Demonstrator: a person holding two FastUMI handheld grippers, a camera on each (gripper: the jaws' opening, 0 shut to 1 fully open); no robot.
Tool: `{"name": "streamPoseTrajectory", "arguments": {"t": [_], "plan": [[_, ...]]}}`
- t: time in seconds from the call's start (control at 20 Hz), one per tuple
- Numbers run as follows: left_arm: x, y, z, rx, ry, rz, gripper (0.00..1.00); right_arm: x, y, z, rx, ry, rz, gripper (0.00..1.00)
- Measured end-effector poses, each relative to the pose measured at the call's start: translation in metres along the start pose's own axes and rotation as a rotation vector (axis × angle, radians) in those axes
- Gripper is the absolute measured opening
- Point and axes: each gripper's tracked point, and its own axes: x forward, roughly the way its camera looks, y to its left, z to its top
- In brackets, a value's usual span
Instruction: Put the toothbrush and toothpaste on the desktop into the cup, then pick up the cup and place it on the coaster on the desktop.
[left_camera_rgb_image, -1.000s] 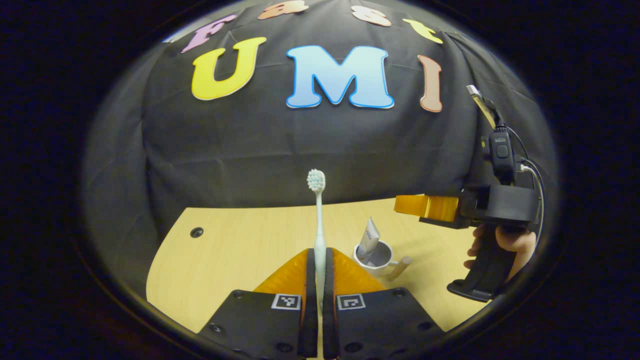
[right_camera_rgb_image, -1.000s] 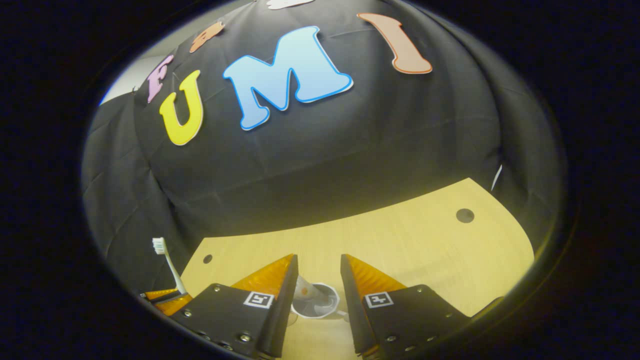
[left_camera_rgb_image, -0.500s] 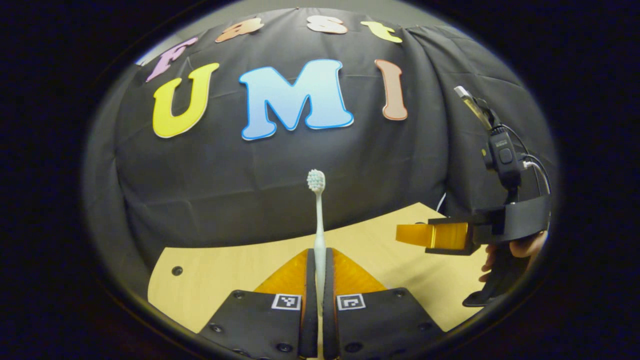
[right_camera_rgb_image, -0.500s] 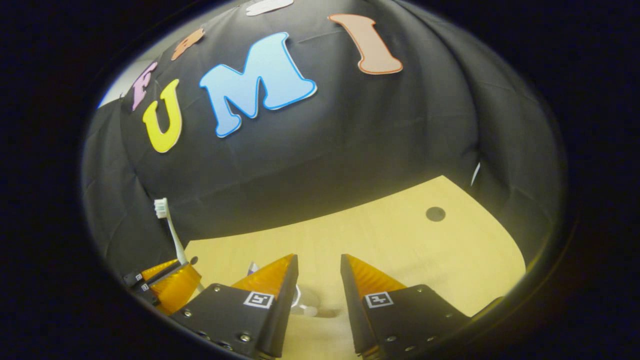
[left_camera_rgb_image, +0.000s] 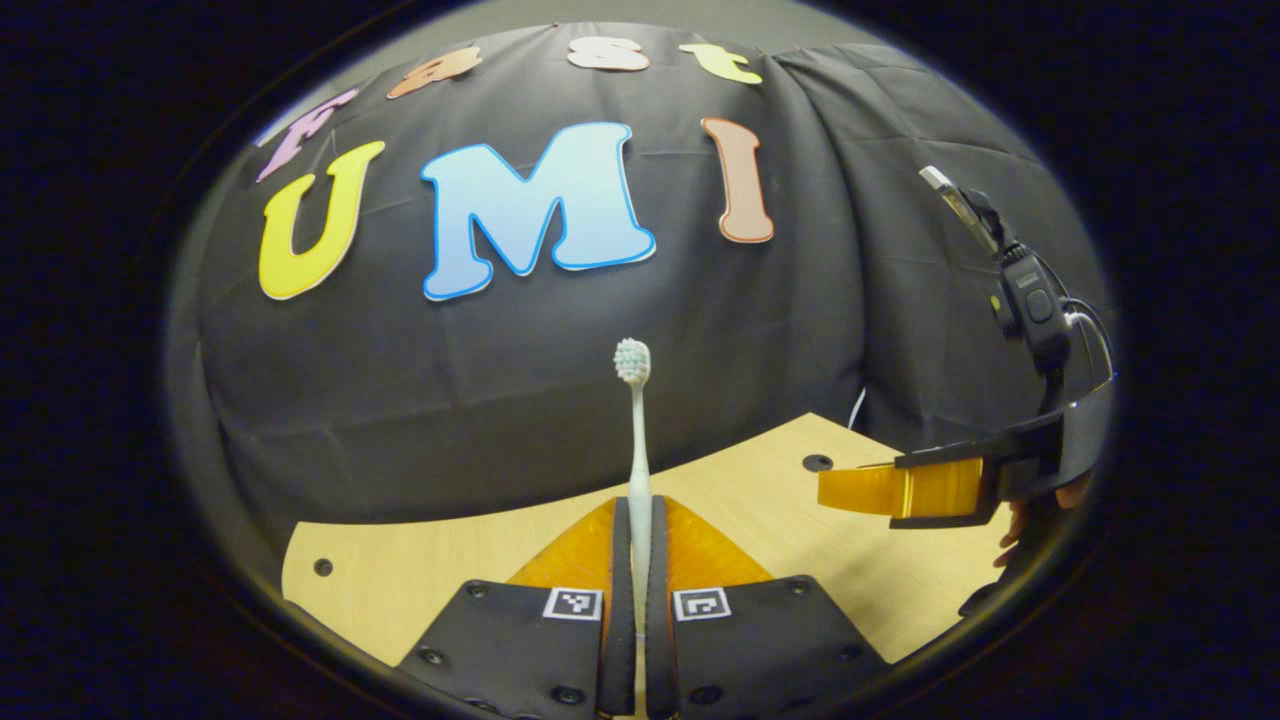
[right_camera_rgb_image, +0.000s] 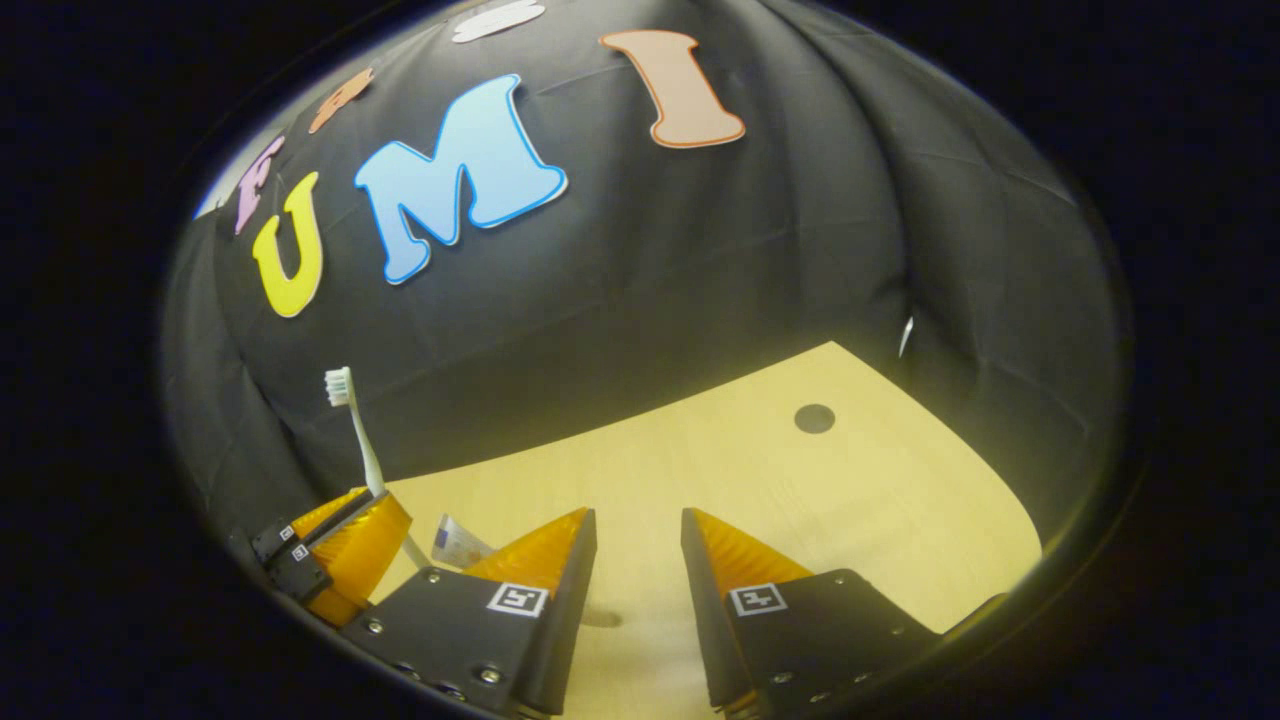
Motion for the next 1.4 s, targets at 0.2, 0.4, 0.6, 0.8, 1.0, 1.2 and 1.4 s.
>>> {"name": "streamPoseTrajectory", "arguments": {"t": [0.2, 0.4, 0.6, 0.8, 1.0, 1.2, 1.4], "plan": [[0.014, -0.003, -0.013, 0.035, -0.025, 0.022, 0.12, -0.005, -0.015, -0.004, 0.015, 0.006, -0.027, 0.51], [0.032, -0.002, -0.036, 0.053, -0.017, 0.035, 0.12, -0.011, -0.026, -0.012, 0.023, 0.016, -0.044, 0.51], [0.038, -0.001, -0.05, 0.044, -0.026, 0.048, 0.12, -0.015, -0.036, -0.021, 0.014, 0.035, -0.058, 0.5], [0.042, -0.008, -0.055, 0.101, -0.046, 0.071, 0.12, -0.02, -0.042, -0.028, 0.006, 0.053, -0.064, 0.51], [0.036, -0.007, -0.053, 0.072, -0.059, 0.081, 0.12, -0.023, -0.042, -0.034, 0.002, 0.063, -0.057, 0.51], [0.03, -0.002, -0.049, 0.057, -0.074, 0.103, 0.2, -0.026, -0.043, -0.037, -0.007, 0.073, -0.049, 0.52], [0.023, -0.002, -0.047, 0.047, -0.071, 0.115, 0.22, -0.031, -0.044, -0.041, 0.005, 0.079, -0.043, 0.52]]}}
